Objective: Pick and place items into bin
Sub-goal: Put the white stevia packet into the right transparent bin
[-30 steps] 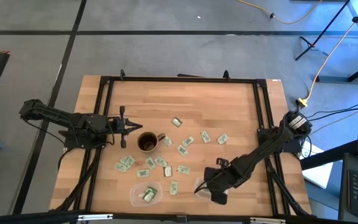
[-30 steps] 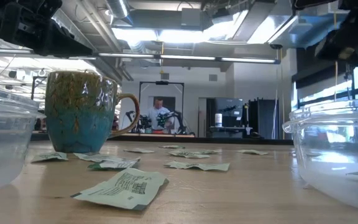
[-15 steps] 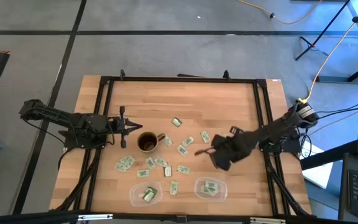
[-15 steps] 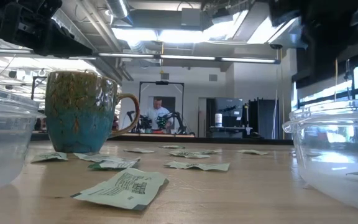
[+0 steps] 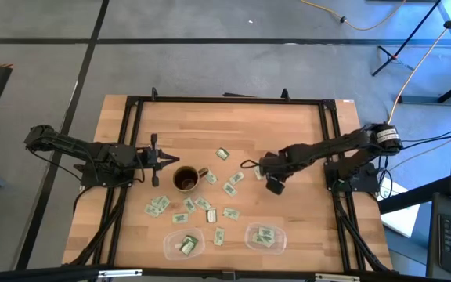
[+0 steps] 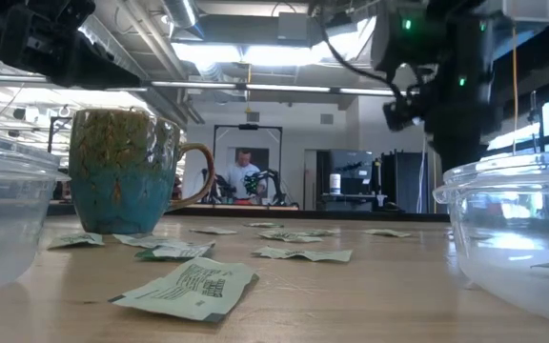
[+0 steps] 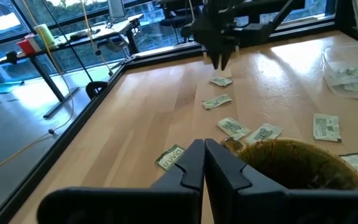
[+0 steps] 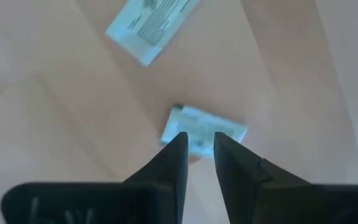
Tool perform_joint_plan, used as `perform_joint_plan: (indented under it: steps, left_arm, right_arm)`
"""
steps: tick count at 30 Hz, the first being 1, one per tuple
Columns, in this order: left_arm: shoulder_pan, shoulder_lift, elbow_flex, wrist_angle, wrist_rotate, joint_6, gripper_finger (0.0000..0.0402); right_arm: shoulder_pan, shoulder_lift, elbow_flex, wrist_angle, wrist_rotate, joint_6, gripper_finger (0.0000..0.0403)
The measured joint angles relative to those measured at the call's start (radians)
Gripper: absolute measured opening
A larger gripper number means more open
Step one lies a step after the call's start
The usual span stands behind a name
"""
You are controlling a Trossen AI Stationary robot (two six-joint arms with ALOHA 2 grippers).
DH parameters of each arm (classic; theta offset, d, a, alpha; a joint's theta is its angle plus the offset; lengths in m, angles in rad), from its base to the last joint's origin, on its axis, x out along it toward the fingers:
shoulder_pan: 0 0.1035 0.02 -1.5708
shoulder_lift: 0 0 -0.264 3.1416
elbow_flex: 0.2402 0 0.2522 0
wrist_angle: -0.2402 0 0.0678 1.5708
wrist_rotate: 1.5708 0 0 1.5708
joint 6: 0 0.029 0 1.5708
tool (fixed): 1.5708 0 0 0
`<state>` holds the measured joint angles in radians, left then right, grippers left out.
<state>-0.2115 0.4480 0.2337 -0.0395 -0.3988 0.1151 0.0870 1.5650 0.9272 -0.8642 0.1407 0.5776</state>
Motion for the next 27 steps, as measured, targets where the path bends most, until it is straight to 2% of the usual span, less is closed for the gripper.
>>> perform_joint_plan:
  steps: [7, 14, 20, 27]
  left_arm:
    - [0.0, 0.0, 0.0, -0.018, 0.0, 0.0, 0.0005]
    - [0.0, 0.0, 0.0, -0.018, 0.0, 0.0, 0.0008]
    - [0.0, 0.0, 0.0, -0.018, 0.0, -0.014, 0.0006]
    - [0.0, 0.0, 0.0, -0.018, 0.0, -0.016, 0.0004]
  right_arm:
    - [-0.037, 0.0, -0.101, 0.082, -0.008, 0.028, 0.0082]
    - [-0.036, 0.0, -0.165, 0.195, -0.052, 0.043, 0.0082]
    - [-0.036, -0.005, -0.188, 0.219, -0.052, 0.048, 0.0081]
    - [-0.036, -0.003, -0.192, 0.217, -0.049, 0.047, 0.0041]
